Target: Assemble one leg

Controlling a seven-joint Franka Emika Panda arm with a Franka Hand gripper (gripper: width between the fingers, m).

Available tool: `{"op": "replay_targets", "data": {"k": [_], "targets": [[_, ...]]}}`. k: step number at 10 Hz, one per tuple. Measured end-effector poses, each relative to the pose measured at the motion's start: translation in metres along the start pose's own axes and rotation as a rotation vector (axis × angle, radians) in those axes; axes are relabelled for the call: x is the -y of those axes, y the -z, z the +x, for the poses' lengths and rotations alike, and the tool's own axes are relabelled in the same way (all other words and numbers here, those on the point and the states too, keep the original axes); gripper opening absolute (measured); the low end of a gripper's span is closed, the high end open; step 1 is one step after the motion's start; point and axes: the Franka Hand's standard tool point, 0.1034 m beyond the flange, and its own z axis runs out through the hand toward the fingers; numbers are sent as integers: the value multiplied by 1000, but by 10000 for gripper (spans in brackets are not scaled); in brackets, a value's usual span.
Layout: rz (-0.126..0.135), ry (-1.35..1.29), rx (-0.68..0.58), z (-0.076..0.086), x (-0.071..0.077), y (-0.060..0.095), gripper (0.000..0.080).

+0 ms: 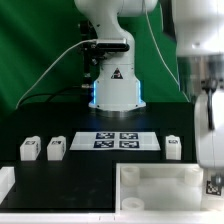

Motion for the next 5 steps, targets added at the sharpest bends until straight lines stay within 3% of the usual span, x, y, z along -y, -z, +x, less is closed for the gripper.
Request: {"op": "replay_targets", "data": {"k": [2, 5], "targets": [[7, 7, 20, -7, -10, 26, 648], [4, 15, 20, -8, -11, 26, 649]]}}
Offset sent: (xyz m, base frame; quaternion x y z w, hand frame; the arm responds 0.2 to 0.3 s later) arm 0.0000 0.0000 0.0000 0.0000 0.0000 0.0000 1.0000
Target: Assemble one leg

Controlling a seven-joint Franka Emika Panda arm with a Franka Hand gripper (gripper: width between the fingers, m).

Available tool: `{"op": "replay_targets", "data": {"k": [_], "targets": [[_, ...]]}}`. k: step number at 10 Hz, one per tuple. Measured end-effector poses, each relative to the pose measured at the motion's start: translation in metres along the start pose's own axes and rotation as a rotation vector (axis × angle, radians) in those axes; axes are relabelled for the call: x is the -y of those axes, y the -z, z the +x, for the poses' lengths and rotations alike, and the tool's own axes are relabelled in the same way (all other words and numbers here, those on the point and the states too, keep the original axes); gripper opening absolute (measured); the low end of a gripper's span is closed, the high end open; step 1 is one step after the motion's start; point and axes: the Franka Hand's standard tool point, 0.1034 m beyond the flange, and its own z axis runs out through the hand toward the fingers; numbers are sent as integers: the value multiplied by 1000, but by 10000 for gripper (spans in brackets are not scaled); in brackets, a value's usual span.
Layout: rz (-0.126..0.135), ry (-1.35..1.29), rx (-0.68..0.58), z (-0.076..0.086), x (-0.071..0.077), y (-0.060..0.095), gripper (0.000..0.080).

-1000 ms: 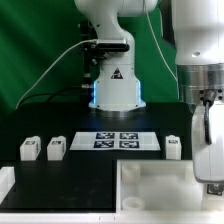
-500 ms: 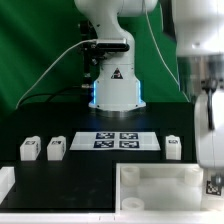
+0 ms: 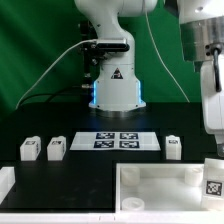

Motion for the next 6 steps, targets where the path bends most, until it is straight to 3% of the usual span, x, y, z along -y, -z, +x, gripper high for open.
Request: {"op": "replay_targets", "data": {"k": [6], "targets": [[-2, 6, -2, 0, -1, -2, 649]]}}
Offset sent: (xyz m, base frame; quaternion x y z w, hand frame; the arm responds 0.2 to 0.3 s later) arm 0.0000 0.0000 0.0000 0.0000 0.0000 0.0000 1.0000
